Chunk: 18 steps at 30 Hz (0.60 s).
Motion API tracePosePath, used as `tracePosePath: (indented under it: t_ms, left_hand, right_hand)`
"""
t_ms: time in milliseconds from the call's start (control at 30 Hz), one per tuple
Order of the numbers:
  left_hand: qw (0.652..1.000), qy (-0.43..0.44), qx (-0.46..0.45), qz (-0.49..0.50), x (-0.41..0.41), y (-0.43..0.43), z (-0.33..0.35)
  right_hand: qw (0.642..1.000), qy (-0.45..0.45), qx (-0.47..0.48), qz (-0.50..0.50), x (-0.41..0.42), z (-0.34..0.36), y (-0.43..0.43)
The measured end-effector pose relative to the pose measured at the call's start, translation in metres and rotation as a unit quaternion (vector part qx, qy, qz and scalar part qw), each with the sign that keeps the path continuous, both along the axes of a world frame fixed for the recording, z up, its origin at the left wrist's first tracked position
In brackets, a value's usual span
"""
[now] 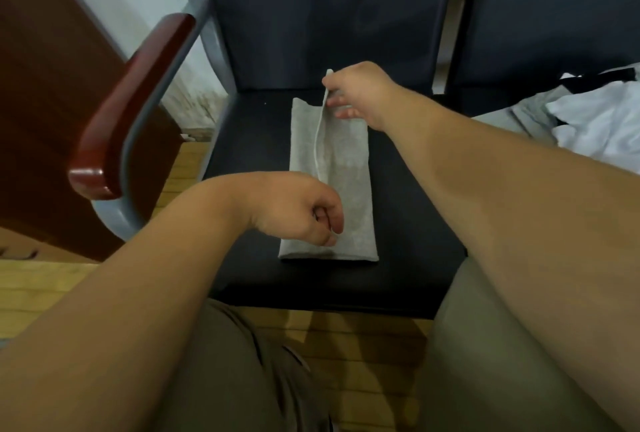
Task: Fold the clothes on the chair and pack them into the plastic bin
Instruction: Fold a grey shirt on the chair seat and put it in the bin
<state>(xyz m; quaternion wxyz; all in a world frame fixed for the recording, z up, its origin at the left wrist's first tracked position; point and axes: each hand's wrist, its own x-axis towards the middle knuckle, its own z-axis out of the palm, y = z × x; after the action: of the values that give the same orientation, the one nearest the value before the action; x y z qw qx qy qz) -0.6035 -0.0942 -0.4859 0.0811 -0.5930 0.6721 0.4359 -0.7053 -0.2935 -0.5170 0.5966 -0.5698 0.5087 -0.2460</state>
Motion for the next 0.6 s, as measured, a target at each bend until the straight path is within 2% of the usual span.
tracePosePath:
  t_ms: [333,500,600]
  left_hand:
    - [0.998,-0.056,0.013,-0.005,0.022,0.010,-0.010]
    - [0.992,-0.097,0.081,0.019,0.024,0.006,-0.021]
    - [0.987,-0.130,0.091,0.022,0.023,0.004,-0.026]
  right_hand:
    - [0.999,-0.013,0.021,0.030,0.043,-0.006,0.016]
    - [0.997,-0.007,-0.010,0.077,0.039,-0.015,0.022]
    - [0.996,0.010,-0.023,0.087,0.032,-0.015,0.026]
